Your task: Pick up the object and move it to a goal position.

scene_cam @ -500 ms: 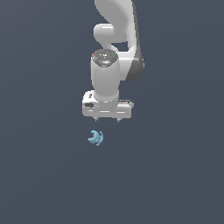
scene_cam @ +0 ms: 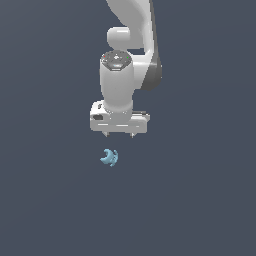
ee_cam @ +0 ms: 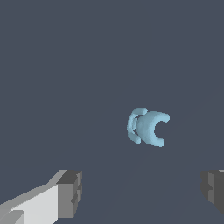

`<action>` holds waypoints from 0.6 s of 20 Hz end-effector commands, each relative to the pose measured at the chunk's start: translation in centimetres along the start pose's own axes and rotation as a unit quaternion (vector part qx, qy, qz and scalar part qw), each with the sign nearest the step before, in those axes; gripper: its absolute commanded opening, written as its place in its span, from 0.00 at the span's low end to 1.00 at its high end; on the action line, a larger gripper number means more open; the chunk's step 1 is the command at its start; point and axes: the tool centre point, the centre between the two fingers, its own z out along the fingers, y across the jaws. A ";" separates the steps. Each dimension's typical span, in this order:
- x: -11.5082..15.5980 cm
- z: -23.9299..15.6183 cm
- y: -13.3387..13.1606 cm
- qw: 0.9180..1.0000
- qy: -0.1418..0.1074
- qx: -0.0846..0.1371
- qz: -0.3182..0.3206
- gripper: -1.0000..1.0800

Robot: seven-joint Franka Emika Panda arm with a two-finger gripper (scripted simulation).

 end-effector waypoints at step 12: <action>0.7 2.4 1.2 1.000 -0.004 0.003 0.026 0.96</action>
